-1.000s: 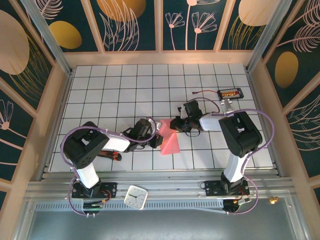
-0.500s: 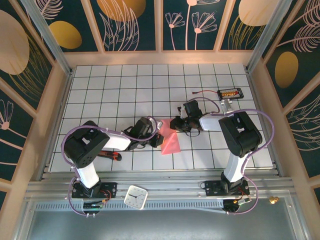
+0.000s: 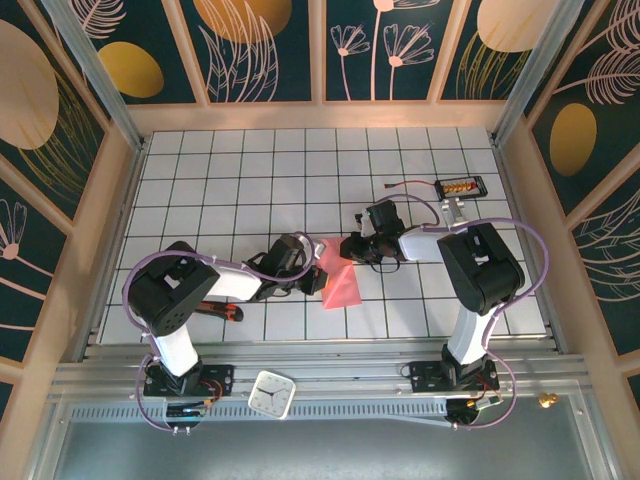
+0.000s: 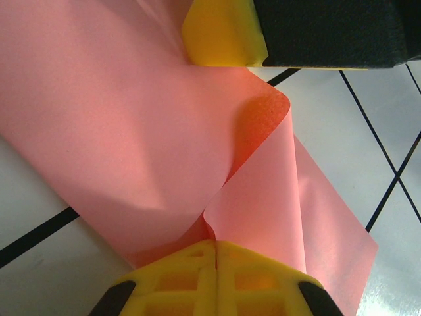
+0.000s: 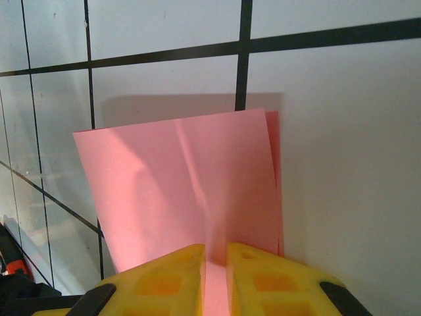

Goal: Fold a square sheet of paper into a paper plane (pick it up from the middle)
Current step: Fold the triangle a second time at the center of the table.

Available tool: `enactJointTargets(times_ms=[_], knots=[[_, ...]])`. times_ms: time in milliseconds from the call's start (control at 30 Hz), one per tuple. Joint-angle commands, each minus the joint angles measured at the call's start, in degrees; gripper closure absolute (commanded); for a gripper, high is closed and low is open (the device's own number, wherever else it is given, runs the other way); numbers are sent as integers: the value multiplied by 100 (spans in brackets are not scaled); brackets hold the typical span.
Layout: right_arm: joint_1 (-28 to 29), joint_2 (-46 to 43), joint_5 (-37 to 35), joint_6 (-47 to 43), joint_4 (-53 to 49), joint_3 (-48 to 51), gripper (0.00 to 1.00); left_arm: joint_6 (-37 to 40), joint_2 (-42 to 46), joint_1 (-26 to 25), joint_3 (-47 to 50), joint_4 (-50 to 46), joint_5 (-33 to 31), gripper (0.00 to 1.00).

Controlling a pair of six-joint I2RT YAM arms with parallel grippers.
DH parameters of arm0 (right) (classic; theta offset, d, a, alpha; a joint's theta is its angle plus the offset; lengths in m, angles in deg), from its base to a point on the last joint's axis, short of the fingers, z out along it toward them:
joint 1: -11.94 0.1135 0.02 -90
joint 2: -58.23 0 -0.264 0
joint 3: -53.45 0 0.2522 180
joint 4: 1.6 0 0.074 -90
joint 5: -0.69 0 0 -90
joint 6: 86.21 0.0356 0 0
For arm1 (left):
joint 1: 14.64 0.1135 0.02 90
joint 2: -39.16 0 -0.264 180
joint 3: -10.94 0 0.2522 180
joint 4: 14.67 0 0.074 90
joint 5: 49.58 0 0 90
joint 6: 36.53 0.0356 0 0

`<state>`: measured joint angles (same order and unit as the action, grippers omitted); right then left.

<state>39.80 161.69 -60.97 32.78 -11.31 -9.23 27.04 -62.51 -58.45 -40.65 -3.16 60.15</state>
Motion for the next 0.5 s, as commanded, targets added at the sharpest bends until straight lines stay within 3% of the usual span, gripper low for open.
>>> enactJointTargets(times_ms=[0, 467], knots=[[75, 173, -175, -43, -238, 59, 82, -96, -23, -9, 97, 212, 101, 100], [94, 165, -188, -60, -265, 41, 82, 40, -202, -5, 12, -240, -160, 100]])
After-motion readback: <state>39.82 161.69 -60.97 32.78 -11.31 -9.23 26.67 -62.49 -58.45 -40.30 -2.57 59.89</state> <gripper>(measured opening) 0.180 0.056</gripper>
